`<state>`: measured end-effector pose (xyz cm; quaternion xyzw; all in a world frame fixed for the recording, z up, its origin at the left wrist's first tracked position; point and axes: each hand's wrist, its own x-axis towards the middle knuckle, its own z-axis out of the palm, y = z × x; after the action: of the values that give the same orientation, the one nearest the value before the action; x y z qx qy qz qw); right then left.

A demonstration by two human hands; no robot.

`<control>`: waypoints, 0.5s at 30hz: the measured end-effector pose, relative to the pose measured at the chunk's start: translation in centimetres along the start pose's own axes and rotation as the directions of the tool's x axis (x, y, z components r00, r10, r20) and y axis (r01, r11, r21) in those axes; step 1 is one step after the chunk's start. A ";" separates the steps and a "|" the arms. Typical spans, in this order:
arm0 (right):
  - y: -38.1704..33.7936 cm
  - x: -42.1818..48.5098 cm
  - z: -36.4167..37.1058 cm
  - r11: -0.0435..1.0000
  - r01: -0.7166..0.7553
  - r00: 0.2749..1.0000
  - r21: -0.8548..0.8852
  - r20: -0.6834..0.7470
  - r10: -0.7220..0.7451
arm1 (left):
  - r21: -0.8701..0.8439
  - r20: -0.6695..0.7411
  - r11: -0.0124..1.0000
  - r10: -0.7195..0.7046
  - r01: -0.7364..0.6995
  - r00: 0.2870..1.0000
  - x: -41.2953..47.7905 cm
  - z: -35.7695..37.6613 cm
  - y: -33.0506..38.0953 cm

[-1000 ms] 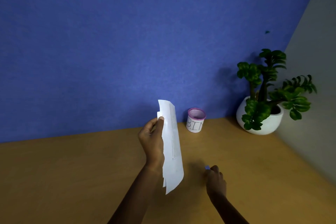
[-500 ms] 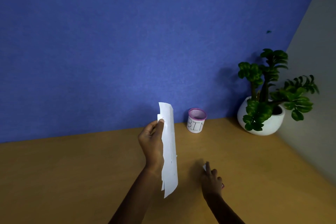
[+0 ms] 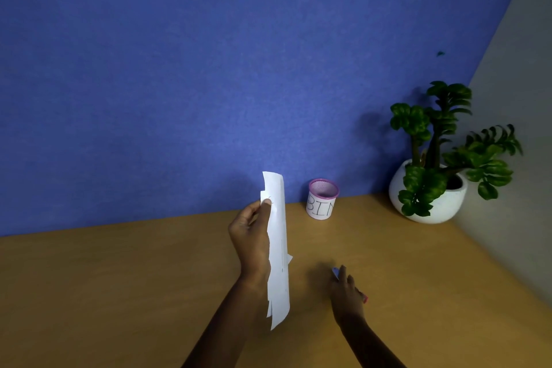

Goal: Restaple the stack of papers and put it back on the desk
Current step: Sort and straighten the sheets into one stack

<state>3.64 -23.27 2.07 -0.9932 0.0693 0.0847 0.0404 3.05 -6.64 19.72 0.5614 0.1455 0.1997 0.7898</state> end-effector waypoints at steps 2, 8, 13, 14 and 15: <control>-0.1 -0.1 -0.1 1.000 0.003 1.000 0.014 -0.004 -0.003 | 0.011 0.010 1.000 -0.002 0.002 1.000 0.0 0.0 0.0; -0.8 -0.4 -2.4 0.994 0.053 0.995 0.099 -0.085 -0.045 | 0.019 0.002 1.000 -0.001 0.001 1.000 -0.1 0.1 0.1; -4.6 -0.8 -10.5 0.761 0.219 0.944 0.611 -0.329 -0.008 | -0.009 -0.003 1.000 0.002 -0.002 1.000 -0.4 0.6 0.1; -5.6 -1.2 -12.3 0.674 0.280 0.929 0.684 -0.371 -0.009 | -0.005 0.001 1.000 0.009 -0.009 1.000 -0.5 0.8 0.1; -6.5 -1.8 -14.1 0.559 0.333 0.921 0.760 -0.389 -0.020 | 0.003 0.010 1.000 0.019 -0.019 1.000 -0.7 1.0 0.1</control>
<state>5.10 -17.87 16.66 -0.8633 0.0045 -0.1318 0.4871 2.90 -7.74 20.14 0.5651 0.1367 0.2044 0.7875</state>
